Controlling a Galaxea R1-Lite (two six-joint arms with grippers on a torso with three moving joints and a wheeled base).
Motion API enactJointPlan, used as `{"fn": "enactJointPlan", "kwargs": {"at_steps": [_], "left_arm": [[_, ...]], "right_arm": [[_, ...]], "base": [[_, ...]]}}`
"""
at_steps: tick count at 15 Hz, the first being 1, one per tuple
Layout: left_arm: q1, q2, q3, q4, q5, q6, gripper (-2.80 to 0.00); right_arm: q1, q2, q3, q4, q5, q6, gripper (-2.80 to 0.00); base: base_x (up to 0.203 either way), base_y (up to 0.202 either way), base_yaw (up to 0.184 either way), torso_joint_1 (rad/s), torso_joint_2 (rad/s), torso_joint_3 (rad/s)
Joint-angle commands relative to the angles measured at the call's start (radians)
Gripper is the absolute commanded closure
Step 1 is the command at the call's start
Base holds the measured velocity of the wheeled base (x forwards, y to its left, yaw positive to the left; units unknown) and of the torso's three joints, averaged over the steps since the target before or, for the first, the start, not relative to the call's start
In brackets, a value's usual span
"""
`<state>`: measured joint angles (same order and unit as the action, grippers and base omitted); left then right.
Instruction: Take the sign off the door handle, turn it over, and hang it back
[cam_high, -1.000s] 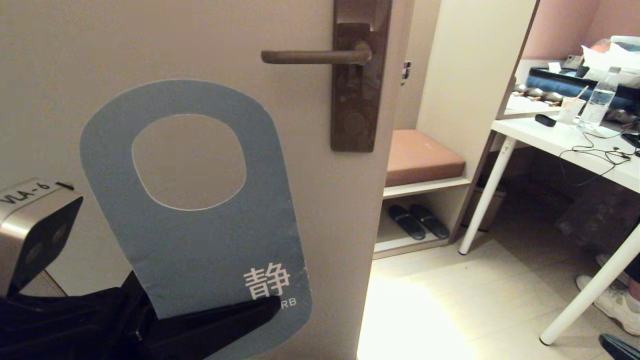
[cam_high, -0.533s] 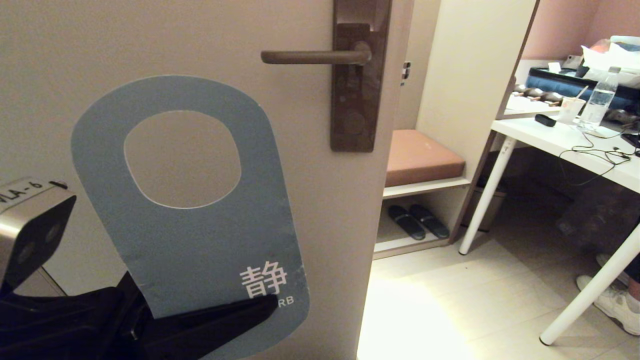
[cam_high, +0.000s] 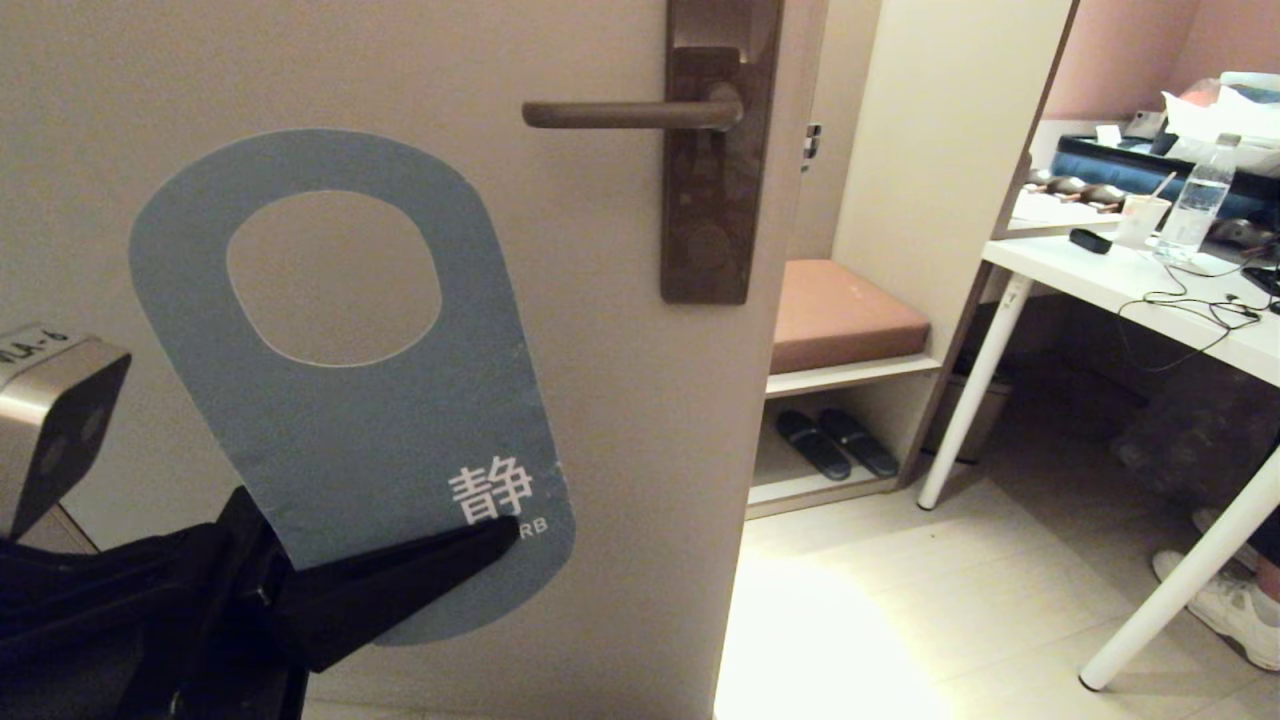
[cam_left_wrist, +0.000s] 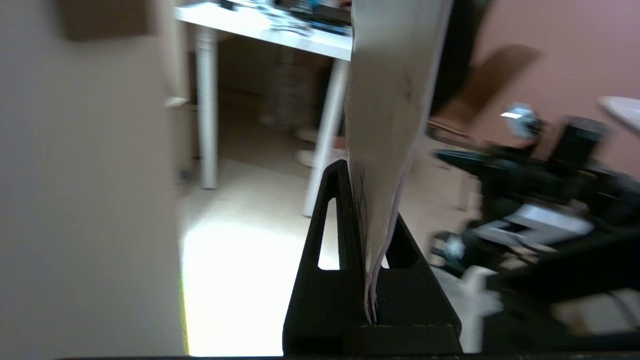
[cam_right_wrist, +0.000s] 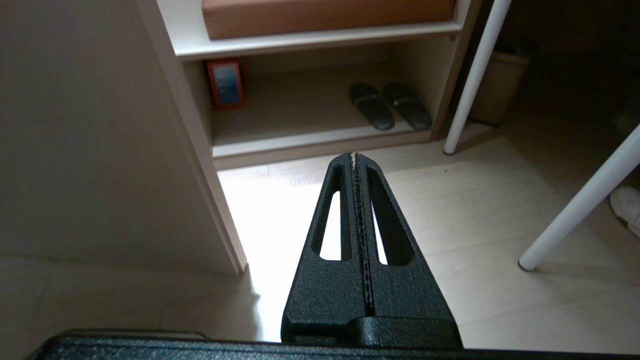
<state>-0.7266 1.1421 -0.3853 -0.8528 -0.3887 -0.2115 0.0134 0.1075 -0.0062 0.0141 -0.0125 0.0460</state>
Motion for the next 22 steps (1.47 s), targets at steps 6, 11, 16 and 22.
{"fn": "enactJointPlan", "kwargs": {"at_steps": [6,11,16,22], "left_arm": [[0.143,-0.003,0.009,-0.005,-0.001,0.048,0.00],[0.234,0.012,0.003,-0.003,0.020,0.139,0.00],[0.239,0.028,-0.011,-0.003,0.174,0.162,0.00],[0.259,0.113,-0.064,-0.003,0.353,0.238,0.00]], "right_arm": [[-0.003,-0.106,0.002,-0.002,0.000,0.000,0.00],[-0.003,-0.108,0.002,-0.002,0.000,0.002,0.00],[-0.003,-0.108,0.002,-0.002,0.000,0.003,0.00],[-0.003,-0.108,0.002,-0.003,0.000,0.003,0.00]], "base": [[0.000,0.000,0.000,0.000,0.00,0.000],[0.000,0.000,0.000,0.000,0.00,0.000],[0.000,0.000,0.000,0.000,0.00,0.000],[0.000,0.000,0.000,0.000,0.00,0.000]]}}
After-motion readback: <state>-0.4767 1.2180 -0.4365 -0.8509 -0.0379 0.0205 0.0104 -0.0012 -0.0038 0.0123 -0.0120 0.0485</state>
